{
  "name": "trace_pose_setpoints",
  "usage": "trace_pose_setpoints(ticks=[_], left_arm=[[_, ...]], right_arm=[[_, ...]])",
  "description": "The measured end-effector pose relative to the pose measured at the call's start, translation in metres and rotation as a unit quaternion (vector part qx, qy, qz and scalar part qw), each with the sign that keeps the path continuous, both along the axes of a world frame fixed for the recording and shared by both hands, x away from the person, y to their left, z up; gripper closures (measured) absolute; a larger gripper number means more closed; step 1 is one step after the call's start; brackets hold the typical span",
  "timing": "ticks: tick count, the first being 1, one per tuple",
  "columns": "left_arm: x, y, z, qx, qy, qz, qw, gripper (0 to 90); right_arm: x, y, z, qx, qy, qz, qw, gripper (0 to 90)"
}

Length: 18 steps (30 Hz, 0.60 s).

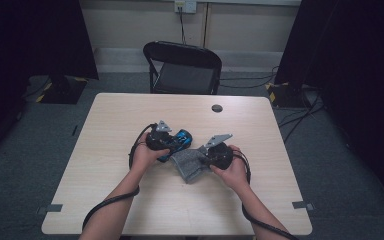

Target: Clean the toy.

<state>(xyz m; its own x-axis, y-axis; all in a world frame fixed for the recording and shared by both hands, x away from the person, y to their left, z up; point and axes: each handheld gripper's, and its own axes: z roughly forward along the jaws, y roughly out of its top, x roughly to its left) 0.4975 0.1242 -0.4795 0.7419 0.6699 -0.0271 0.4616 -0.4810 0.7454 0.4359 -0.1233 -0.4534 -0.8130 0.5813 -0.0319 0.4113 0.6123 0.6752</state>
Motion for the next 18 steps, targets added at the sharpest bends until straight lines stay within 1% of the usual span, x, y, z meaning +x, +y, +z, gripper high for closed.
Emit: trace_pose_setpoints(ticks=[3,5,7,9,11,12,13,14,18], left_arm=[[0.000,0.000,0.000,-0.003,0.001,0.002,1.0000,48.1],[0.000,0.000,0.000,-0.003,0.000,0.002,1.0000,48.1],[0.000,0.000,0.000,-0.003,0.000,0.002,1.0000,48.2],[0.000,0.000,0.000,0.000,-0.002,0.003,1.0000,48.1],[0.000,0.000,0.000,-0.002,-0.001,0.002,1.0000,48.1],[0.000,0.000,0.000,-0.001,-0.002,0.003,1.0000,48.1],[-0.001,0.000,0.000,-0.002,0.000,0.003,1.0000,48.1],[0.000,0.000,-0.001,-0.003,-0.003,0.003,1.0000,48.1],[-0.001,0.000,-0.001,-0.001,-0.007,0.002,1.0000,48.1]], right_arm=[[-0.001,0.010,-0.002,0.000,0.004,0.011,0.9999,76.7],[-0.001,0.020,-0.005,-0.006,0.005,0.024,0.9997,76.7],[-0.001,0.024,-0.006,-0.006,0.006,0.027,0.9996,76.6],[0.000,0.037,-0.008,-0.004,0.008,0.040,0.9991,76.7],[0.000,0.040,-0.008,-0.003,0.009,0.044,0.9990,76.7],[0.001,0.045,-0.009,-0.002,0.011,0.048,0.9988,76.6],[0.002,0.052,-0.009,-0.004,0.012,0.057,0.9983,76.6],[0.002,0.055,-0.010,-0.004,0.013,0.062,0.9980,76.6],[0.005,0.067,-0.012,-0.011,0.013,0.073,0.9972,76.6]])
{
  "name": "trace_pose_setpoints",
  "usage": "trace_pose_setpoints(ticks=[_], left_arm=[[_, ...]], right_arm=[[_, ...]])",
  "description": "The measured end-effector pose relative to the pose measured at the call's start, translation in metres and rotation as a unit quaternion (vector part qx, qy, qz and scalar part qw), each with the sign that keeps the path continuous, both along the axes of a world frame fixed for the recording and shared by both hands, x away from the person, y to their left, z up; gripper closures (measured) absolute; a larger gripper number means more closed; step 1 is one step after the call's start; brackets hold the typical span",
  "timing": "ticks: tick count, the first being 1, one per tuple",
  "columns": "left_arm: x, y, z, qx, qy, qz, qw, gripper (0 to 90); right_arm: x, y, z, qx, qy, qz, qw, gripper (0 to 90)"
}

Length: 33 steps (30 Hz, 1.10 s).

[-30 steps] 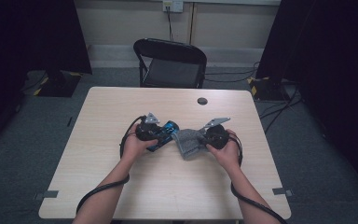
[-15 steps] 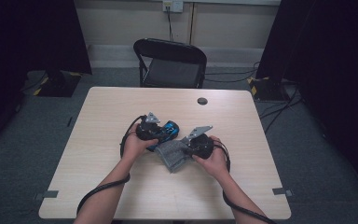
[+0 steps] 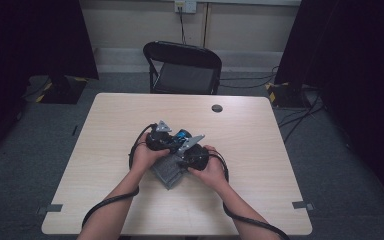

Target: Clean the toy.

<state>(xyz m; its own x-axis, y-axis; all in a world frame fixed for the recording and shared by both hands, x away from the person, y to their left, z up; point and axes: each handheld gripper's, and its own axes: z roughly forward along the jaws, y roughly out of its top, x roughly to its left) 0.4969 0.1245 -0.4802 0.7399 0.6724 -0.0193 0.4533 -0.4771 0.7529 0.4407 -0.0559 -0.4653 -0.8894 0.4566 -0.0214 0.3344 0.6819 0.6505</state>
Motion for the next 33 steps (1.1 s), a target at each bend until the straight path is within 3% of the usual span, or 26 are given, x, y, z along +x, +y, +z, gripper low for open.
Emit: trace_pose_setpoints(ticks=[7,10,14,33], left_arm=[[-0.001,0.000,0.000,-0.003,0.000,0.000,1.0000,48.2],[-0.001,0.000,-0.001,-0.006,0.001,0.001,1.0000,48.1],[-0.002,0.001,-0.001,-0.007,-0.003,0.000,1.0000,48.1],[-0.001,0.002,-0.001,-0.004,-0.003,-0.004,1.0000,48.2]], right_arm=[[0.010,0.005,-0.008,-0.009,0.008,-0.007,0.9999,76.5],[0.013,0.002,-0.012,0.001,0.016,-0.019,0.9997,76.5],[0.016,-0.001,-0.011,-0.005,0.011,-0.024,0.9996,76.4],[0.039,-0.030,-0.009,-0.014,0.013,-0.081,0.9965,76.1]])
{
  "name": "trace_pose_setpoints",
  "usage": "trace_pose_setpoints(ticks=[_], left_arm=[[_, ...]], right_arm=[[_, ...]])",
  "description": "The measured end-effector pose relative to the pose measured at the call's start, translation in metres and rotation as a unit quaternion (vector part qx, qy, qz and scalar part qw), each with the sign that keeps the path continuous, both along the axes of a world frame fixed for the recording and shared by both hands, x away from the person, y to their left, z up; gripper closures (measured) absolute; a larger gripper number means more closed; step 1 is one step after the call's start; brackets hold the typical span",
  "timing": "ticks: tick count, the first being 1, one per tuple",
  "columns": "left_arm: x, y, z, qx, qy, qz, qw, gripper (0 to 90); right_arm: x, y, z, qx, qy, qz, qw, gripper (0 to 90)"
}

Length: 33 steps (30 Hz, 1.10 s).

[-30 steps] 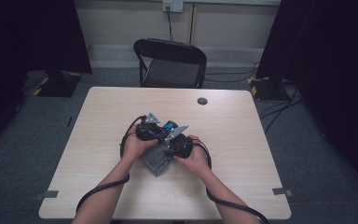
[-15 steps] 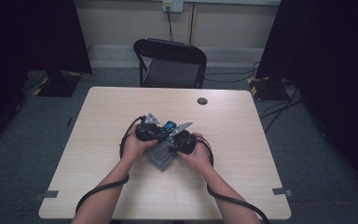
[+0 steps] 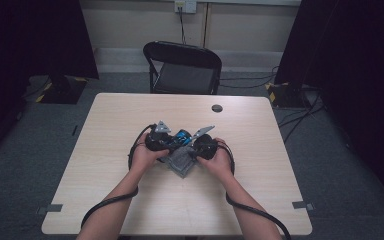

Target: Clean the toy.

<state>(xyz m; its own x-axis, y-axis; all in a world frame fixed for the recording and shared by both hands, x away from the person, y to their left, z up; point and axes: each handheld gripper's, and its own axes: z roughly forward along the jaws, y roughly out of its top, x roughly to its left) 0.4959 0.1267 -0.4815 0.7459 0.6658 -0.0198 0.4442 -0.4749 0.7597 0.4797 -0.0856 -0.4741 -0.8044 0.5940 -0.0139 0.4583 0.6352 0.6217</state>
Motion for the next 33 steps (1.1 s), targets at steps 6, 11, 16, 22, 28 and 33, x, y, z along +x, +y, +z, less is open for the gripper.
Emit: trace_pose_setpoints(ticks=[6,11,16,22,28,33], left_arm=[[0.000,0.000,0.000,-0.004,0.003,0.000,1.0000,48.2],[0.000,0.000,0.000,-0.004,0.002,0.000,1.0000,48.2],[0.000,0.000,0.000,0.000,0.001,0.000,1.0000,48.2],[0.000,0.000,0.000,-0.001,0.002,0.000,1.0000,48.2],[0.000,-0.001,0.000,-0.002,0.002,0.001,1.0000,48.2],[0.000,-0.001,0.000,-0.002,0.002,0.002,1.0000,48.2]], right_arm=[[0.005,-0.007,0.001,-0.004,0.001,-0.015,0.9999,76.0],[0.009,-0.010,0.002,-0.009,0.000,-0.026,0.9996,76.0],[0.013,-0.014,0.004,-0.015,0.000,-0.041,0.9990,75.9],[0.019,-0.024,0.004,-0.015,0.001,-0.066,0.9977,75.8],[0.022,-0.037,0.004,-0.009,0.003,-0.091,0.9958,75.8],[0.022,-0.042,0.004,-0.005,0.005,-0.096,0.9954,75.8]])
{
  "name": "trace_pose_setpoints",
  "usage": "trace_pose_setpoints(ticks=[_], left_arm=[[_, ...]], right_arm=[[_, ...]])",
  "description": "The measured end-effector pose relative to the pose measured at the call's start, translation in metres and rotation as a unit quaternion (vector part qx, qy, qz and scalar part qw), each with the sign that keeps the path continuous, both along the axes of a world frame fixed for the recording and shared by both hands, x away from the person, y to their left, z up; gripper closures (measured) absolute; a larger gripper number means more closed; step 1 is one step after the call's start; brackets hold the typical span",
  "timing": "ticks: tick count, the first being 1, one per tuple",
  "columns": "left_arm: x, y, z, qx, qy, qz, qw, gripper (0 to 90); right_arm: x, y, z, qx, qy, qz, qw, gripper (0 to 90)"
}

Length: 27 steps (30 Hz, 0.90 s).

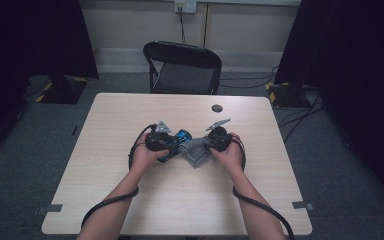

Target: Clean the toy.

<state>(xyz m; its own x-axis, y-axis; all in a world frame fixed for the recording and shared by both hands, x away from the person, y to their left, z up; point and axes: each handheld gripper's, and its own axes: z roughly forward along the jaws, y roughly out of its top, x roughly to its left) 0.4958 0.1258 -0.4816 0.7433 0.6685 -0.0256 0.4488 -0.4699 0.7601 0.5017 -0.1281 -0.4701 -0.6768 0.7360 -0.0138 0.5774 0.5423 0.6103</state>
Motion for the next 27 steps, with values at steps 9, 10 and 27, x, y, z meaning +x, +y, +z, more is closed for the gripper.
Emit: trace_pose_setpoints(ticks=[9,10,27], left_arm=[[-0.001,0.002,-0.001,-0.004,-0.003,-0.001,1.0000,48.2],[-0.001,0.002,-0.001,-0.005,-0.005,-0.002,1.0000,48.2],[-0.001,-0.002,0.009,-0.008,-0.002,0.012,0.9999,33.2]], right_arm=[[-0.007,-0.019,0.007,0.007,-0.013,-0.012,0.9998,75.7],[-0.008,-0.021,0.008,0.008,-0.016,-0.014,0.9998,75.7],[-0.049,-0.023,0.014,0.018,-0.029,0.045,0.9984,75.3]])
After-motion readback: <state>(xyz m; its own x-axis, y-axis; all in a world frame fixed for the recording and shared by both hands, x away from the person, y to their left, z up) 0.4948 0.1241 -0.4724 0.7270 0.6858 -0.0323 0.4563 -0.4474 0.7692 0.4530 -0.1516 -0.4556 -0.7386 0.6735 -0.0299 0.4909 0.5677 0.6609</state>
